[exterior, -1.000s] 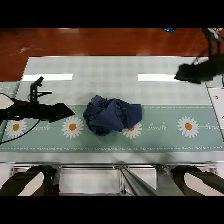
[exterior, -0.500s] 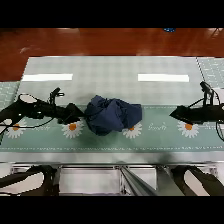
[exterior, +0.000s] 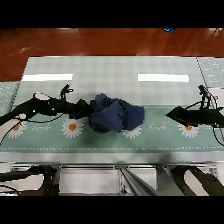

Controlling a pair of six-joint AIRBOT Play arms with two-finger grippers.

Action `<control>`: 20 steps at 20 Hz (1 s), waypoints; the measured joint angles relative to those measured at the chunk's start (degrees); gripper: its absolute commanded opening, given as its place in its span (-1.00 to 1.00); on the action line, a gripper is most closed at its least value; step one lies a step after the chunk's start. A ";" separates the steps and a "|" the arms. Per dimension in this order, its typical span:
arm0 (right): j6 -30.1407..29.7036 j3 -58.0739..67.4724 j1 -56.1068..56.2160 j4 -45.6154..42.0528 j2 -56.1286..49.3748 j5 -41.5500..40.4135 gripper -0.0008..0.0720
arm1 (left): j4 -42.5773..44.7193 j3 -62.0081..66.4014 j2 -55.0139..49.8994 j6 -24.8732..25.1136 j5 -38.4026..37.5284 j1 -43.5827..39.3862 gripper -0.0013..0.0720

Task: Fold the shirts.

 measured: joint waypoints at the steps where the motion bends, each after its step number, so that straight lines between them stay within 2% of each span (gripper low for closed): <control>1: 0.00 -0.04 0.00 0.20 0.00 -0.04 0.12 | -0.20 0.92 -0.85 0.17 0.20 -1.16 0.41; 4: -0.04 -0.15 0.09 0.74 0.00 -0.11 0.12 | -0.46 3.63 -3.50 0.42 -0.11 -4.28 0.39; 5: -0.04 -0.15 0.39 0.70 0.00 -0.15 0.12 | 0.26 4.68 -4.22 0.31 -0.57 -5.01 0.06; 7: 0.00 -0.15 1.84 0.39 0.00 -0.20 0.12 | 3.34 6.62 -5.22 -0.90 -1.22 -5.77 -0.91; 15: 4.24 -0.15 11.10 -2.69 -5.42 -2.60 0.12 | 8.39 12.50 -5.99 -1.81 -6.10 -6.27 -0.93; 20: 2.67 -0.15 12.55 0.92 -13.51 -7.39 0.12 | 8.83 13.20 -6.01 -1.84 -7.48 -6.27 -0.93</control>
